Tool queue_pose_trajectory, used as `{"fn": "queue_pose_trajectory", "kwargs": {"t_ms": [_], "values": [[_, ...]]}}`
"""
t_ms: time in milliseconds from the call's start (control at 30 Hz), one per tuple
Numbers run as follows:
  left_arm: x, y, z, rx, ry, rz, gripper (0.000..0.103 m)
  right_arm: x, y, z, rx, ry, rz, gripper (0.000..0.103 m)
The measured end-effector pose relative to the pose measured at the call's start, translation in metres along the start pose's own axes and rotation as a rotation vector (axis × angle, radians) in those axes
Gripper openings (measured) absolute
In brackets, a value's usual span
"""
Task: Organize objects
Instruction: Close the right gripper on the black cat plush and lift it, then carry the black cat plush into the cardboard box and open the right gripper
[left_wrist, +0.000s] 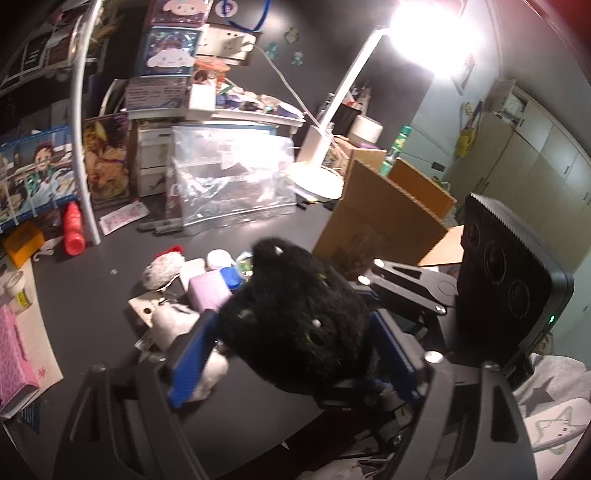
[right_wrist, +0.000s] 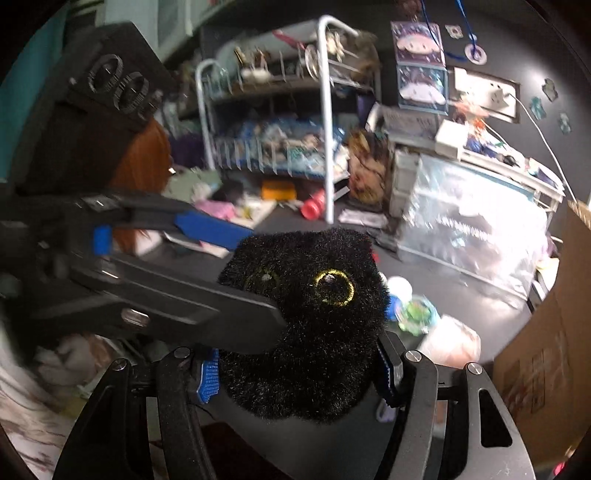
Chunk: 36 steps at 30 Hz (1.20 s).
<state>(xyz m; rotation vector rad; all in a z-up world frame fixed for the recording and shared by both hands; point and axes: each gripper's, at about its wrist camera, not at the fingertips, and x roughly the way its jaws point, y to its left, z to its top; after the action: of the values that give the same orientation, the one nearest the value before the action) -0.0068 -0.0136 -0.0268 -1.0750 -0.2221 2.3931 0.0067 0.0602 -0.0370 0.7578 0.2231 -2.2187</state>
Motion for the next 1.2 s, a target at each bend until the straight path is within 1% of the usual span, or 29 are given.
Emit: {"fn": "queue_pose_trajectory", "kwargs": {"t_ms": [67,167,267,400,567,733,900,1100,1200], "values": [[-0.003,-0.004,0.004,0.000,0.004,-0.023,0.066,-0.005,0.000,0.007,-0.004,-0.019,0.008,0.061],[-0.007,-0.012,0.014,0.026,-0.006,-0.018,0.063,-0.013,-0.001,0.015,-0.012,-0.033,0.012,0.061],[-0.010,-0.022,0.029,0.045,-0.009,-0.024,0.062,-0.024,-0.005,0.023,-0.019,-0.044,-0.004,0.061],[-0.012,-0.042,0.054,0.096,-0.005,-0.030,0.061,-0.042,-0.016,0.036,0.000,-0.048,-0.032,0.061],[0.002,-0.070,0.090,0.157,0.016,-0.054,0.061,-0.068,-0.040,0.052,0.038,-0.051,-0.089,0.061],[0.030,-0.094,0.119,0.179,0.052,-0.103,0.061,-0.092,-0.075,0.057,0.111,-0.043,-0.142,0.061],[0.068,-0.110,0.141,0.177,0.120,-0.150,0.061,-0.107,-0.110,0.053,0.194,-0.003,-0.188,0.061],[0.113,-0.121,0.157,0.171,0.214,-0.160,0.061,-0.110,-0.151,0.039,0.296,0.066,-0.218,0.061],[0.130,-0.125,0.159,0.176,0.253,-0.155,0.061,-0.109,-0.167,0.032,0.335,0.099,-0.232,0.061]]}}
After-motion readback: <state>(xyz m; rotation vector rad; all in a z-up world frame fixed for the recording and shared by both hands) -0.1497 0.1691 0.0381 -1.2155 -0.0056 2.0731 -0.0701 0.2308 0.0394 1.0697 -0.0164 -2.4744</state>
